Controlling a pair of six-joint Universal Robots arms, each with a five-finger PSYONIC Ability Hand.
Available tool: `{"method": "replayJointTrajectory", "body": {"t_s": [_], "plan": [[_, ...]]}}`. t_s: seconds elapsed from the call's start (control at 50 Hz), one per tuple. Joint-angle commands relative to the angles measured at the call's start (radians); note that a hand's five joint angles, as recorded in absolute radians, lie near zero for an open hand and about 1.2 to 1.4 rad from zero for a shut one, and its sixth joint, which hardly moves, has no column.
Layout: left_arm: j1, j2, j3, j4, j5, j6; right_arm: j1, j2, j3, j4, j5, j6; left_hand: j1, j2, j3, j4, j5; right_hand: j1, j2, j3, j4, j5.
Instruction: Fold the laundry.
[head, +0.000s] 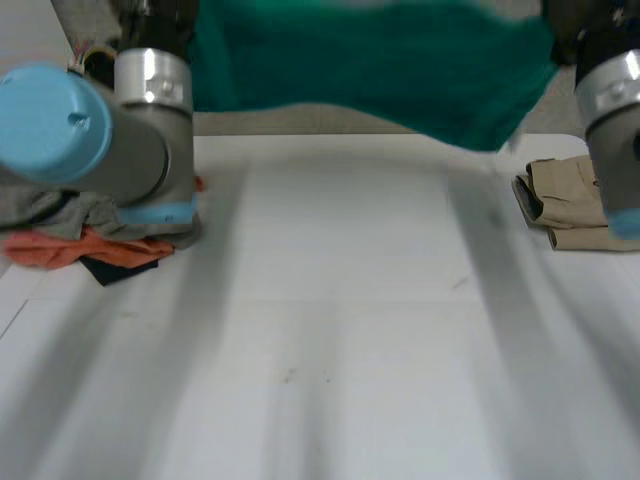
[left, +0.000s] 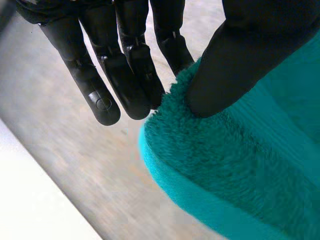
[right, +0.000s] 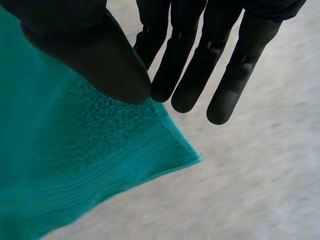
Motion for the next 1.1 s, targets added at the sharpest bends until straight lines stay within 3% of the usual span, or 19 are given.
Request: {"method": "replayJointTrajectory", "body": {"t_s": [0.02, 0.2, 0.32, 0.42, 0.58, 0.8, 1.1], "plan": [[0.038, 0.065, -0.348, -0.028, 0.000, -0.056, -0.010, -0.003, 0.203, 0.248, -0.041, -0.005, 0.239, 0.195, 0.199, 0.196, 0.246, 0.261, 0.221, 0.196, 0.191, 0.192], [0.028, 0.048, -0.595, -0.030, 0.003, -0.073, -0.007, 0.134, 0.371, 0.270, -0.050, -0.005, 0.239, 0.195, 0.199, 0.196, 0.246, 0.261, 0.221, 0.196, 0.191, 0.192], [0.014, 0.065, -0.695, -0.044, 0.003, -0.074, -0.016, 0.140, 0.421, 0.290, -0.060, 0.003, 0.239, 0.195, 0.199, 0.196, 0.246, 0.261, 0.221, 0.196, 0.191, 0.192], [0.020, 0.120, -0.730, -0.084, 0.003, -0.080, -0.054, 0.070, 0.438, 0.300, -0.142, 0.066, 0.239, 0.195, 0.199, 0.196, 0.246, -0.298, -0.338, -0.363, -0.368, -0.367], [0.031, 0.162, -0.727, -0.142, 0.004, -0.162, -0.146, -0.009, 0.406, 0.372, -0.232, 0.334, 0.239, 0.195, 0.199, 0.196, 0.246, -0.613, -0.653, -0.678, -0.682, -0.682], [0.041, 0.165, -0.686, -0.165, 0.006, -0.192, -0.275, 0.083, 0.330, 0.515, -0.329, 0.458, 0.239, 0.195, 0.199, 0.196, 0.246, -0.616, -0.656, -0.681, -0.686, -0.685], [0.045, 0.163, -0.667, -0.170, 0.006, -0.194, -0.273, 0.313, 0.198, 0.495, -0.326, 0.543, 0.239, 0.195, 0.199, 0.196, 0.246, -0.575, -0.615, -0.640, -0.645, -0.644]]}}
